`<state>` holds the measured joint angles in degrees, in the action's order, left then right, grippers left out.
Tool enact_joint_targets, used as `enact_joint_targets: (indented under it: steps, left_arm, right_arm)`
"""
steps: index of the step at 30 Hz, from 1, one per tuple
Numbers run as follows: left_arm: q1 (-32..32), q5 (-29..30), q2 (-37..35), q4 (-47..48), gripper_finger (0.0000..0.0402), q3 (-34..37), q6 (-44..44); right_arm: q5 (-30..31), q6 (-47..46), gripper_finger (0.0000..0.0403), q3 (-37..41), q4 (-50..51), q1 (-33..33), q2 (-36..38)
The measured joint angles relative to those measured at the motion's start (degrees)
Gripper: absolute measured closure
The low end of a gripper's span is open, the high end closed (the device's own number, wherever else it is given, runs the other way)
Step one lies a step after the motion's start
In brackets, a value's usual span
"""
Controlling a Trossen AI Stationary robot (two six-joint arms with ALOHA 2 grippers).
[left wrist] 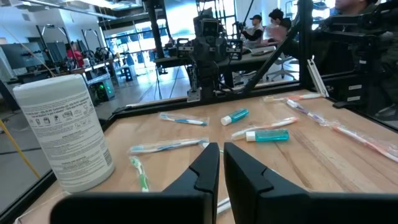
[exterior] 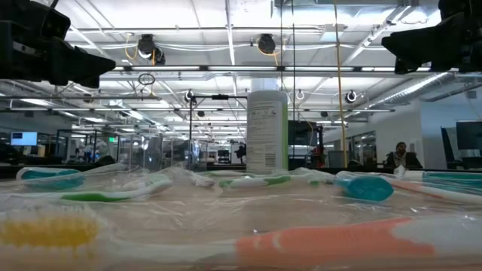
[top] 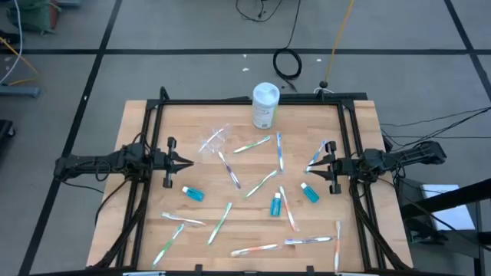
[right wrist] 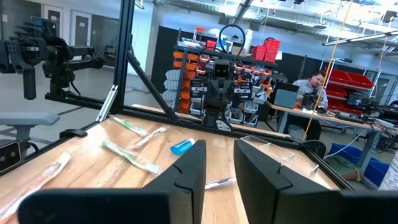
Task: Pick & Place toothbrushing station
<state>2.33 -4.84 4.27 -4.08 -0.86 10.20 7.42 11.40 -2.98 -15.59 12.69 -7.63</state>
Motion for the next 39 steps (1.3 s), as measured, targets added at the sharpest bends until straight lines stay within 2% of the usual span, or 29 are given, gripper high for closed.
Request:
enact_joint_targets:
  steps: [7, 15, 35, 39]
  left_arm:
    - [-0.02, -5.55, 0.00, 0.00, 0.0371, 0.00, -0.02]
    - [0.00, -5.58, 0.00, 0.00, 0.0371, 0.00, 0.00]
    - [0.00, -5.20, 0.00, -0.61, 0.0371, 0.00, -0.20]
    - [0.00, -3.61, 0.00, -2.00, 0.0371, 0.00, 2.73]
  right_arm:
    - [-0.01, 0.00, 0.0330, 0.00, 0.00, 0.00, -0.01]
    - [0.02, 3.27, 0.0330, 0.00, 0.87, 0.00, -0.40]
    - [-0.02, 3.55, 0.0330, 0.00, 0.42, 0.00, -0.41]
    - [-0.19, 4.51, 0.0330, 0.00, -0.04, 0.02, -0.41]
